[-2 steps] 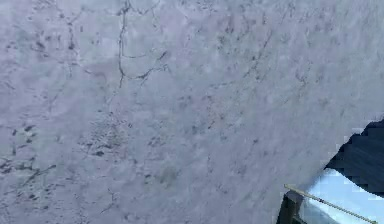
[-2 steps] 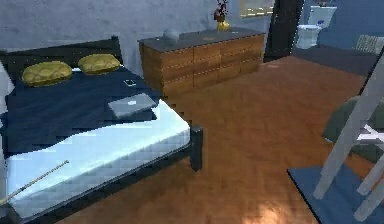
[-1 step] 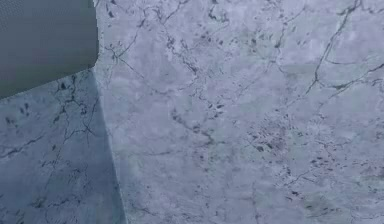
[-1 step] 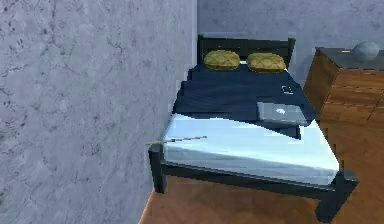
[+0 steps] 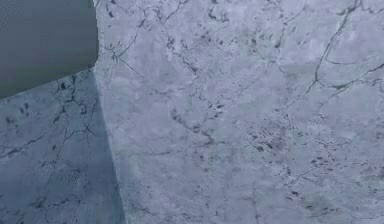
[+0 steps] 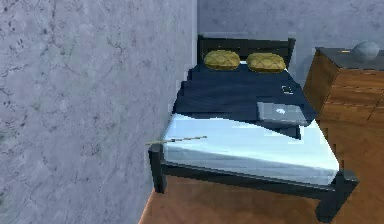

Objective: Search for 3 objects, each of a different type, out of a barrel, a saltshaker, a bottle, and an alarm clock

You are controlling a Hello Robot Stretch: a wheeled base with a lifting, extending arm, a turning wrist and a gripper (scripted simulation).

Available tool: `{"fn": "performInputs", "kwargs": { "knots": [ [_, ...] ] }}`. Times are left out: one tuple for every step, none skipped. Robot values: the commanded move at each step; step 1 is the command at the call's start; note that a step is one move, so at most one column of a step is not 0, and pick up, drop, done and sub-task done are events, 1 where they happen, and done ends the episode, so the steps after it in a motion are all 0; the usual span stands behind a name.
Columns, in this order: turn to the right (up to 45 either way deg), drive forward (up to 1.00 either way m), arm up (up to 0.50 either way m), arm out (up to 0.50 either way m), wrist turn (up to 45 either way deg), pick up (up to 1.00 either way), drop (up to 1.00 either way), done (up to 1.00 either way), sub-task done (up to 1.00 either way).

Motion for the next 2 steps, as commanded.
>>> {"fn": "performInputs", "kwargs": {
  "knots": [
    [-24.0,0.00,0.00,0.00,0.0,0.00,0.00,0.00,0.00],
    [45.0,0.00,0.00,0.00,0.0,0.00,0.00,0.00,0.00]
  ]
}}
